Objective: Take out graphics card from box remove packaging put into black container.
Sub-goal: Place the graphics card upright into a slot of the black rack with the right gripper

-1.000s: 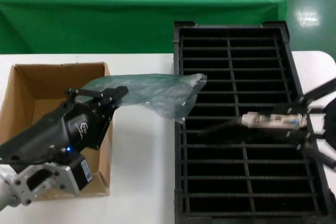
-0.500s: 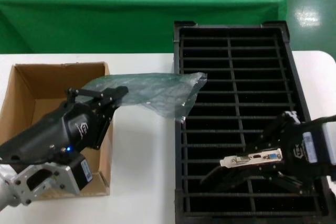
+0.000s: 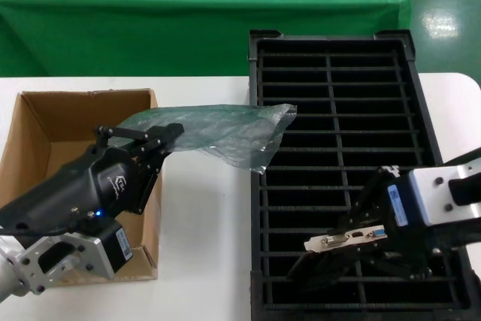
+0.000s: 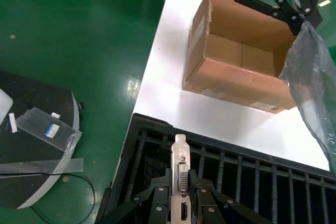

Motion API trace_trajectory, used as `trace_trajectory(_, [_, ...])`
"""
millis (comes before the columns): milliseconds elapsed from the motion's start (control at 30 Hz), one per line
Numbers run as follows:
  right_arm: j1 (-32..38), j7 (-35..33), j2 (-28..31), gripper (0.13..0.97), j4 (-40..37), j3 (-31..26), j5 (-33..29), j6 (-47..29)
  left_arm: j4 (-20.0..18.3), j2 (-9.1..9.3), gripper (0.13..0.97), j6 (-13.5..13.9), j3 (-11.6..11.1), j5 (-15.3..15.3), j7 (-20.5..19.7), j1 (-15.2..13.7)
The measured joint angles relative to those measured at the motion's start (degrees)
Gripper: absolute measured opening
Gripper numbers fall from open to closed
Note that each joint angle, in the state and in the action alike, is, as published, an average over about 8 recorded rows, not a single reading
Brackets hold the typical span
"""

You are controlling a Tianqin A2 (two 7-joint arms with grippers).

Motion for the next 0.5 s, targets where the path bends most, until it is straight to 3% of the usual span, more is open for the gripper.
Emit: trace_trajectory(500, [0.73,0.10,-4.01,0.189,-3.44,-2.61,-2.92,-0.12,0.00,0.00,0.139,0.00,0.00,0.00,0.00,0.00])
